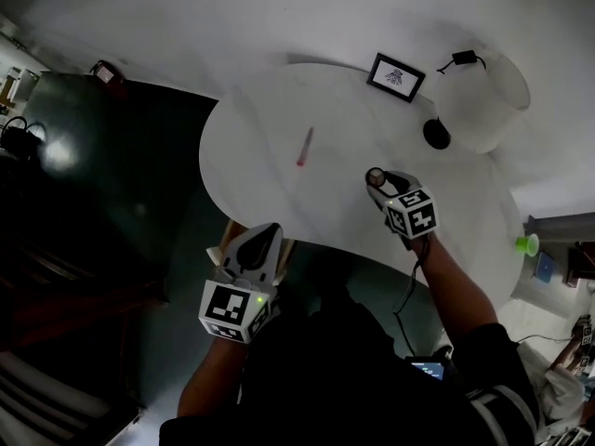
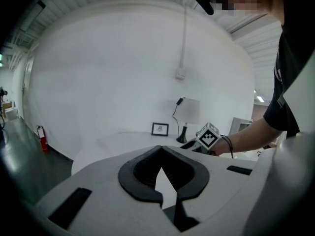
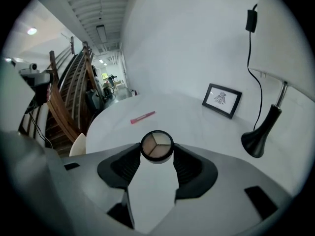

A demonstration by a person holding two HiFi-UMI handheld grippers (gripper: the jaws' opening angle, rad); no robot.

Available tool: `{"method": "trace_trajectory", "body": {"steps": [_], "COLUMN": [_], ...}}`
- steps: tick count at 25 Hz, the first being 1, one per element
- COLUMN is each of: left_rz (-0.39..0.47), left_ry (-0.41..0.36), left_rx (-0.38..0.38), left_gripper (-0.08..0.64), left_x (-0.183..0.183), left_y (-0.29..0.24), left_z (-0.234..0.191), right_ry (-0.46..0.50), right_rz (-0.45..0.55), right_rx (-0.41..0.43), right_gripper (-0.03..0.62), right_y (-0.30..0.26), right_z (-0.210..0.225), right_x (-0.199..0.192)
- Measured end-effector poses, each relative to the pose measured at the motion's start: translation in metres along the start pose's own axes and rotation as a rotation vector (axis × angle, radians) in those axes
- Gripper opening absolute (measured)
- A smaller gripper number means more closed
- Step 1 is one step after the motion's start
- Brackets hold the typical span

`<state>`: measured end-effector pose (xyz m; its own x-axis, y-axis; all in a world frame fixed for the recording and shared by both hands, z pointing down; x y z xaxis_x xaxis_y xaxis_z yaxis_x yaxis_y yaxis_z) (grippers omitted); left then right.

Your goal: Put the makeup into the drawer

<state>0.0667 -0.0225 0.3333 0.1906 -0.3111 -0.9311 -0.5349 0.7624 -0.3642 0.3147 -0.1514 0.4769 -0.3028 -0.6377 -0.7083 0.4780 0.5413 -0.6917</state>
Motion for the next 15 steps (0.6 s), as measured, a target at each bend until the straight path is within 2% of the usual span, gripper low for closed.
{"method": "trace_trajectory", "body": {"steps": [5, 15], "left_rz": [0.017, 0.041], "left_ry": [0.001, 0.0], "left_rx": [0.011, 0.081], "left_gripper": [0.012, 0.012], "left_x": [-0.01, -0.038], "left_y": [0.04, 0.124], "left_z": [-0.013, -0.047], "right_ry": [0.013, 0.057], "right_rz": [0.035, 0.097], "right_rx": [0.025, 0.137], "right_gripper": [0.212, 0.212], "right_y": [0.013, 0.033], "right_z": [-0.048, -0.167], "right_x": [0.013, 0.042]}}
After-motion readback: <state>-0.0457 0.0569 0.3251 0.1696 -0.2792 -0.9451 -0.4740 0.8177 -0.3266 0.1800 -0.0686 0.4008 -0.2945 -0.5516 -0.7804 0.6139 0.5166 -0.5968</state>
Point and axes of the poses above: the fingertips, and each gripper's own axes: y backward along the fingers, z to its right, x out of its top, the point moved 4 cm from there along y, backward along the fingers, and after that the axes turned 7 degrees about -y, right-handed, at the moved point
